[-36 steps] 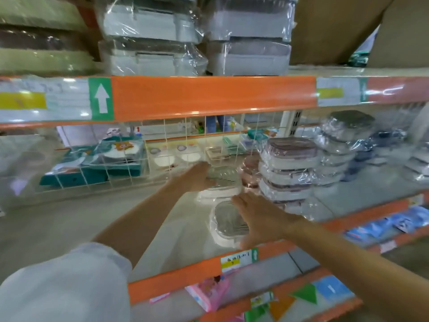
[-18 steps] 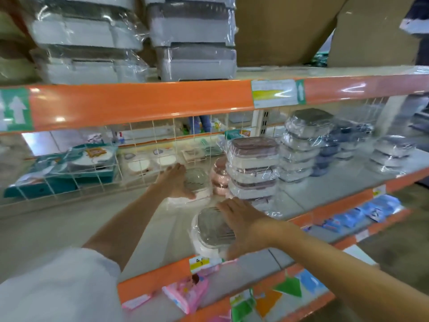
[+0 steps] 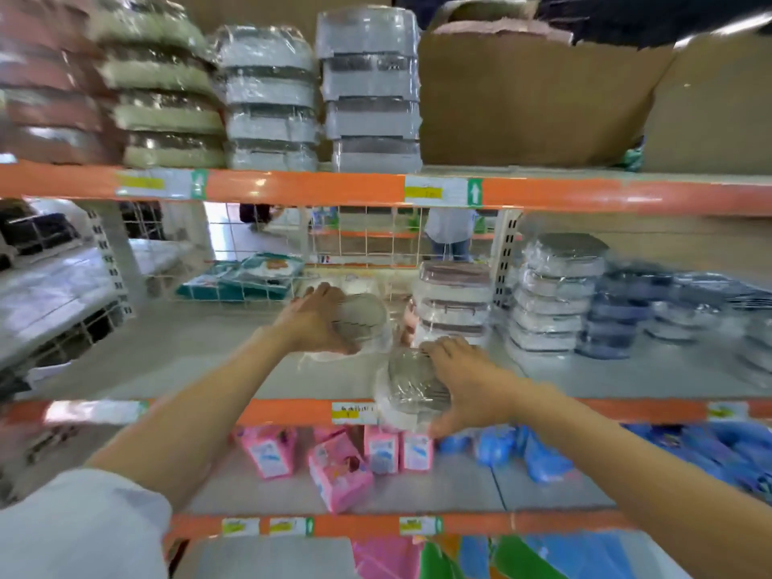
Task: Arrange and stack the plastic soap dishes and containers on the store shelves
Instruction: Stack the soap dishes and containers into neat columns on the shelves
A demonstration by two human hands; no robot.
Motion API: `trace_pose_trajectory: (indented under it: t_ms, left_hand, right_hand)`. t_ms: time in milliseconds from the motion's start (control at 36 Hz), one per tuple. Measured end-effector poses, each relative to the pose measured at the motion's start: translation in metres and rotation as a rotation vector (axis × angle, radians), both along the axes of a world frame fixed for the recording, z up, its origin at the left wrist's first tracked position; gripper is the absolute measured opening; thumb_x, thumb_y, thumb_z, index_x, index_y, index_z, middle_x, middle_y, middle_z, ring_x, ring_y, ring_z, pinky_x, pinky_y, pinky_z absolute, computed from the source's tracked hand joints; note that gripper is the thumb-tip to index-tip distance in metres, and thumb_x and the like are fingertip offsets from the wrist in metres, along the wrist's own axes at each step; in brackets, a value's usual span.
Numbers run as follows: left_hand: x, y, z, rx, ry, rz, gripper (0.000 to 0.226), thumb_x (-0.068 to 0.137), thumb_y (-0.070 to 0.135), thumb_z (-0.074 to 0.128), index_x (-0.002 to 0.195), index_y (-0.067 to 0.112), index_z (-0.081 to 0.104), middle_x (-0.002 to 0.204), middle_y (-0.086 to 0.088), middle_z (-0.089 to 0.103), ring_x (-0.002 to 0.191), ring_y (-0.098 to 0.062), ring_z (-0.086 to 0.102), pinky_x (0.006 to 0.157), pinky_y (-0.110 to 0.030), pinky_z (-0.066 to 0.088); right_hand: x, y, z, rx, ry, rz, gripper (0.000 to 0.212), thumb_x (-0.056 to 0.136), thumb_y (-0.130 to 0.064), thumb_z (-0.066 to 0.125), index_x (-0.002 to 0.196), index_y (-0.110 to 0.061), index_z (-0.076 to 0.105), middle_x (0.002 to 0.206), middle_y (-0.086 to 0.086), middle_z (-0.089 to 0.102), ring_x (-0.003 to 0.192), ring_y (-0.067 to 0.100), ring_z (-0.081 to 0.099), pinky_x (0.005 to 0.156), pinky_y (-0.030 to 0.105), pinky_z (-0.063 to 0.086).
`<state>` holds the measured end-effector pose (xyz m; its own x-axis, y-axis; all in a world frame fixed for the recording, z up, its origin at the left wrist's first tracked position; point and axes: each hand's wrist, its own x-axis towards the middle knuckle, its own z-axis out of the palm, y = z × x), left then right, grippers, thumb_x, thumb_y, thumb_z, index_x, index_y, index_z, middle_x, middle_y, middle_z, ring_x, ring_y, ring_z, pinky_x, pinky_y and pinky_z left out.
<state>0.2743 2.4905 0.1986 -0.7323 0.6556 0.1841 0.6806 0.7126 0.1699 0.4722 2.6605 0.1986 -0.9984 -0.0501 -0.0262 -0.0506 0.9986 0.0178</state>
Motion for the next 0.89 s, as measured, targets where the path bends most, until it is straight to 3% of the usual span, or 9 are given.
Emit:
trace_pose_trajectory:
  t_ms: [139,222,333,444,611,694,889]
  left_hand:
    - [0.057,-0.009,0.033,0.073,0.078,0.015,0.091,0.064,0.056,0.077,0.134,0.012,0.039,0.13,-0.006,0.043,0.117,-0.026,0.044,0.099,-0.039,0.038]
    - [0.087,-0.01,0.06,0.199,0.063,-0.013,0.086,0.062,0.054,0.08,0.127,0.011,0.043,0.12,-0.005,0.049,0.107,-0.023,0.048,0.092,-0.039,0.044]
    - [0.117,-0.006,0.102,0.318,0.073,-0.072,0.094,0.056,0.059,0.079,0.129,0.011,0.043,0.119,-0.003,0.047,0.107,-0.02,0.047,0.093,-0.035,0.042]
    - [0.139,0.007,0.149,0.36,0.109,-0.077,0.101,0.057,0.056,0.083,0.135,0.012,0.037,0.125,-0.006,0.035,0.108,-0.018,0.04,0.099,-0.031,0.037]
    - [0.139,0.043,0.2,0.395,0.144,-0.071,0.098,0.062,0.053,0.08,0.139,0.012,0.035,0.132,-0.011,0.029,0.119,-0.025,0.039,0.108,-0.04,0.035]
    - [0.131,0.066,0.213,0.433,0.139,-0.08,0.102,0.061,0.054,0.081,0.14,0.01,0.033,0.135,-0.013,0.034,0.12,-0.028,0.043,0.106,-0.043,0.038]
    - [0.101,0.123,0.222,0.511,0.107,-0.171,0.107,0.064,0.043,0.084,0.143,0.004,0.023,0.139,-0.011,0.034,0.127,-0.024,0.038,0.107,-0.035,0.035]
  right_hand:
    - [0.042,0.015,0.029,-0.033,0.066,0.011,0.112,0.066,-0.055,0.077,0.147,-0.009,0.015,0.144,0.006,0.026,0.136,0.025,0.023,0.113,0.04,0.025]
    - [0.063,0.026,0.053,-0.12,0.111,-0.001,0.112,0.065,-0.056,0.078,0.147,-0.01,0.016,0.142,0.004,0.027,0.135,0.024,0.023,0.112,0.043,0.026]
    - [0.082,0.043,0.087,-0.312,0.216,-0.016,0.114,0.061,-0.054,0.082,0.147,-0.011,0.02,0.143,0.003,0.031,0.133,0.021,0.029,0.111,0.034,0.028]
    - [0.093,0.058,0.12,-0.461,0.3,-0.052,0.102,0.061,-0.048,0.084,0.14,-0.013,0.031,0.126,-0.002,0.041,0.117,0.017,0.043,0.094,0.028,0.037]
    - [0.094,0.085,0.156,-0.603,0.404,-0.111,0.093,0.066,-0.046,0.082,0.139,-0.015,0.034,0.129,0.0,0.046,0.113,0.016,0.046,0.092,0.024,0.033]
    - [0.088,0.104,0.169,-0.68,0.448,-0.152,0.087,0.068,-0.043,0.082,0.136,-0.016,0.035,0.125,0.0,0.051,0.107,0.016,0.053,0.082,0.025,0.045]
    - [0.058,0.15,0.199,-0.617,0.567,-0.248,0.096,0.066,-0.048,0.08,0.14,-0.011,0.031,0.127,0.002,0.047,0.109,0.018,0.05,0.088,0.03,0.042]
